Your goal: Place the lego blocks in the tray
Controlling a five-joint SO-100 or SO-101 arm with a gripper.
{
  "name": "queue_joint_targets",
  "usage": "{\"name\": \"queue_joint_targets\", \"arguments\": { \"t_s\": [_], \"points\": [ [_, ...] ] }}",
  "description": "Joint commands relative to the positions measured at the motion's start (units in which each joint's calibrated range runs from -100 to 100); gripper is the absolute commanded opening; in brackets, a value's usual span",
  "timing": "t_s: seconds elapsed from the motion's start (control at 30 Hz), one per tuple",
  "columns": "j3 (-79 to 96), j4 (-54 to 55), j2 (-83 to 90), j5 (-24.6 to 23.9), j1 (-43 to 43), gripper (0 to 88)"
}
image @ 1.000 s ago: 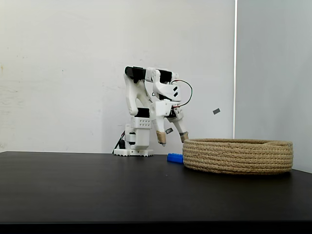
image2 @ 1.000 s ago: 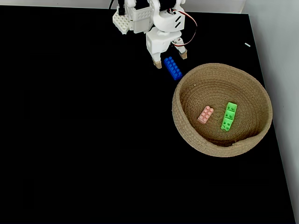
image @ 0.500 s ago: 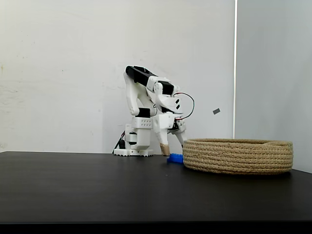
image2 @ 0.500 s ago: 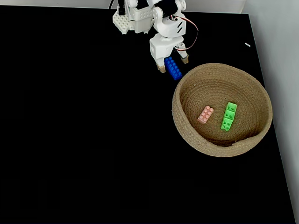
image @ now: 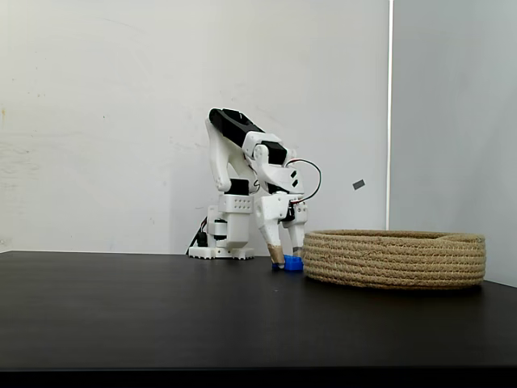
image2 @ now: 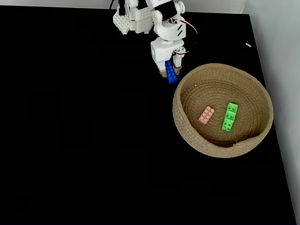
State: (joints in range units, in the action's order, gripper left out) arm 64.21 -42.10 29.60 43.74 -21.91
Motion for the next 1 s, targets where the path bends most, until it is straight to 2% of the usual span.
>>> {"name": "queue_joint_targets", "arguments": {
  "t_s": [0.0, 0.17, 0.27, 0.6, 0.83, 0.9, 0.97],
  "points": [
    [-3.9, -5.9, 6.9, -0.6, 0.6, 0.0],
    [-10.6, -10.3, 17.2, -2.1, 1.3, 0.0],
    [-16.6, -10.3, 16.1, -3.8, 0.6, 0.0],
    [-43.6, -10.8, -6.5, -11.7, -3.0, 0.0],
    [-56.4, -12.7, -22.2, -17.4, -4.3, 0.0],
    [-58.2, -14.2, -24.9, -18.2, -4.3, 5.9],
    [-59.7, -16.7, -26.4, -18.5, -4.3, 23.8]
  ]
}}
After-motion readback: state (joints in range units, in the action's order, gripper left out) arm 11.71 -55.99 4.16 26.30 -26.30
